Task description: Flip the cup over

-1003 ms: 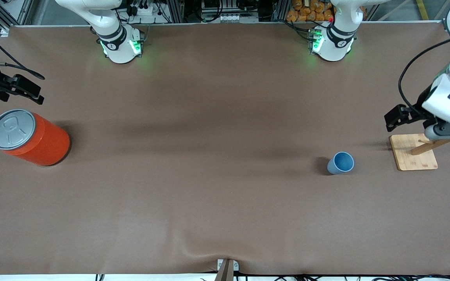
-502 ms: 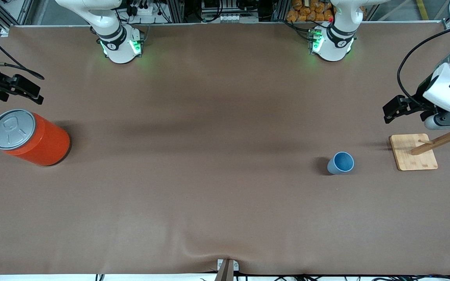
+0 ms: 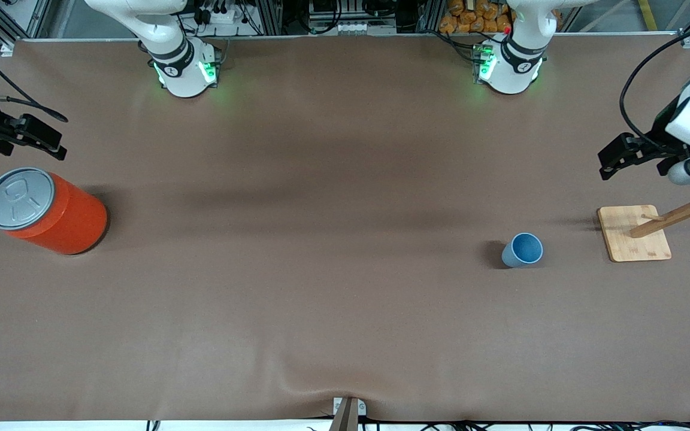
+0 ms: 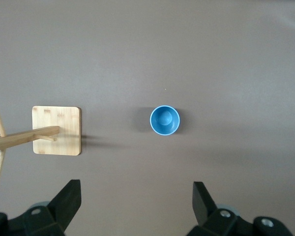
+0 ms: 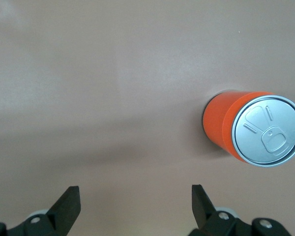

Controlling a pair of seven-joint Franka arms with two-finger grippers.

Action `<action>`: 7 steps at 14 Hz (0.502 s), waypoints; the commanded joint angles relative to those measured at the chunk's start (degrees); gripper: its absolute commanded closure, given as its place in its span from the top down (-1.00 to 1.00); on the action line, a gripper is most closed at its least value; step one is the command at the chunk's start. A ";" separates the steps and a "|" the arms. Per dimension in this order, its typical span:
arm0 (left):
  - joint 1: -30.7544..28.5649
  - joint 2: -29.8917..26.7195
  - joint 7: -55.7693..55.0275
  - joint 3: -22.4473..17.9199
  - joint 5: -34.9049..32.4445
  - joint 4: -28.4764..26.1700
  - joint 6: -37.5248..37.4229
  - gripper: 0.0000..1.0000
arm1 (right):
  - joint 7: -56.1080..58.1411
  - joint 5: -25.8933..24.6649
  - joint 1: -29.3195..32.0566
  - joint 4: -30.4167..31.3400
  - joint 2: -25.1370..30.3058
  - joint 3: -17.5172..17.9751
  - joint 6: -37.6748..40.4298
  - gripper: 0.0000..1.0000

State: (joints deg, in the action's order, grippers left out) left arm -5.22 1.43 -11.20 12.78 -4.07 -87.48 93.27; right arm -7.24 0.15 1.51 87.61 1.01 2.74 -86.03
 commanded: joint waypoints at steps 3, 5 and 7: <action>7.83 -3.97 -0.31 -7.84 1.08 -2.25 -2.92 1.00 | 0.91 0.64 0.77 0.19 0.74 0.34 0.43 1.00; 8.47 -5.29 -0.22 -9.00 3.70 -4.71 -2.83 1.00 | 0.91 0.64 0.77 0.19 0.74 0.34 0.43 1.00; 8.38 -6.25 0.30 -9.35 4.16 -5.68 -2.92 1.00 | 0.91 0.64 0.77 0.19 0.74 0.34 0.52 1.00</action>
State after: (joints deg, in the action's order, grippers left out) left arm 2.58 -2.25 -11.20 4.62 -1.01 -90.40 90.48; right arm -7.23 0.15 1.51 87.61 1.01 2.73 -86.03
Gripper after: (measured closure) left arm 0.000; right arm 0.000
